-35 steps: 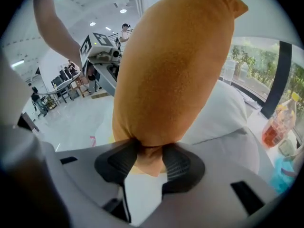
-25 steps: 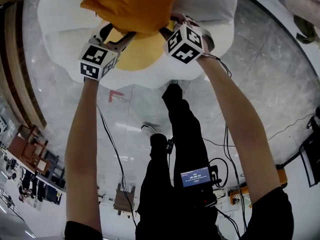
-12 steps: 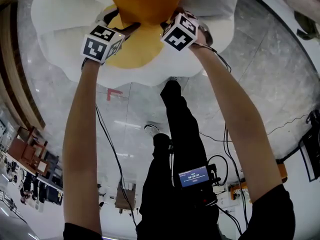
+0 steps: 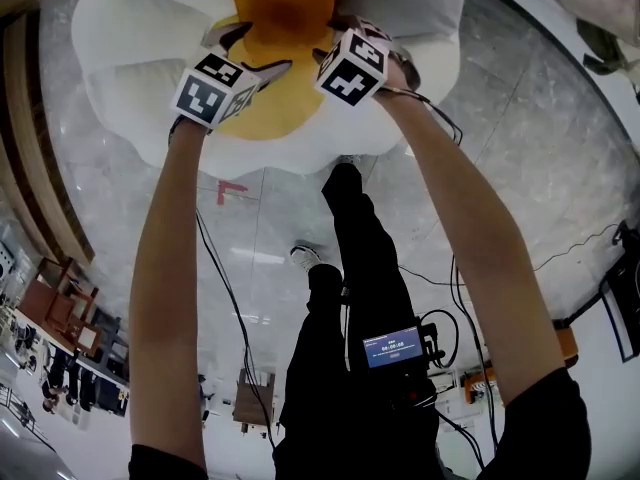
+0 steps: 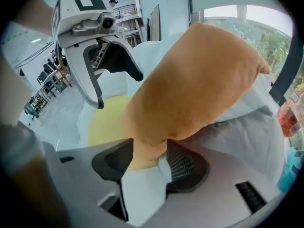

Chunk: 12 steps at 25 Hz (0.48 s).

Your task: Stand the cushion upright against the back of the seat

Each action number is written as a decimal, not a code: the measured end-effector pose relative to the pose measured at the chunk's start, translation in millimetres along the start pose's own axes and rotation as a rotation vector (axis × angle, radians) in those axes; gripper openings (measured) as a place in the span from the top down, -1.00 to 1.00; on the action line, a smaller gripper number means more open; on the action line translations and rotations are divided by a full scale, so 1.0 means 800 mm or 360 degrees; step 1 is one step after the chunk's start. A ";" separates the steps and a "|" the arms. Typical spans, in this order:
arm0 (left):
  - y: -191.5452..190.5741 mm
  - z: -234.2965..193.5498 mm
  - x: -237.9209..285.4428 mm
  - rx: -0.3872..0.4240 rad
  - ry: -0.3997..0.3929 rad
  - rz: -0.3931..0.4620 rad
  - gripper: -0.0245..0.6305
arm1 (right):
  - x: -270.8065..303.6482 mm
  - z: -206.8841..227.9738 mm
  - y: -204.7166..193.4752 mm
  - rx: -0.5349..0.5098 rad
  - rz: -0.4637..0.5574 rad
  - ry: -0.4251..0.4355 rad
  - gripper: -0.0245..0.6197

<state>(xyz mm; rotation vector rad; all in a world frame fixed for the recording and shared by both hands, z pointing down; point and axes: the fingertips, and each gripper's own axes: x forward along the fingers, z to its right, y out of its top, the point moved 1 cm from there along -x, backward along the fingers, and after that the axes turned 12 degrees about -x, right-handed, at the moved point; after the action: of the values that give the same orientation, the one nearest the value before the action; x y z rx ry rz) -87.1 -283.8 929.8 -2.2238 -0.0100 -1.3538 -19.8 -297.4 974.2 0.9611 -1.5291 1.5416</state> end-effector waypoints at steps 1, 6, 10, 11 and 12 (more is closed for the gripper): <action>0.002 0.004 -0.001 0.0006 -0.0003 0.0000 -0.33 | -0.004 -0.002 -0.001 -0.0002 0.0003 -0.0005 0.20; 0.008 0.017 -0.023 0.0042 0.0006 0.0003 -0.33 | -0.030 -0.002 0.005 -0.0031 0.0015 -0.0047 0.22; 0.015 0.045 -0.063 -0.0044 -0.0020 0.0078 -0.33 | -0.071 -0.012 0.016 -0.0033 0.0006 -0.0071 0.22; 0.015 0.055 -0.075 -0.0073 -0.0031 0.0100 -0.33 | -0.083 -0.017 0.019 -0.0050 -0.0001 -0.0077 0.22; 0.014 0.065 -0.088 -0.0087 -0.0036 0.0115 -0.33 | -0.096 -0.022 0.024 -0.0074 -0.0007 -0.0085 0.22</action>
<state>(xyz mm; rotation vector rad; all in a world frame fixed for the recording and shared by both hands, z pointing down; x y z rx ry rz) -76.4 -252.2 848.7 -2.2623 0.0992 -1.3047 -3.4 -280.0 897.1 0.9858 -1.5922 1.4811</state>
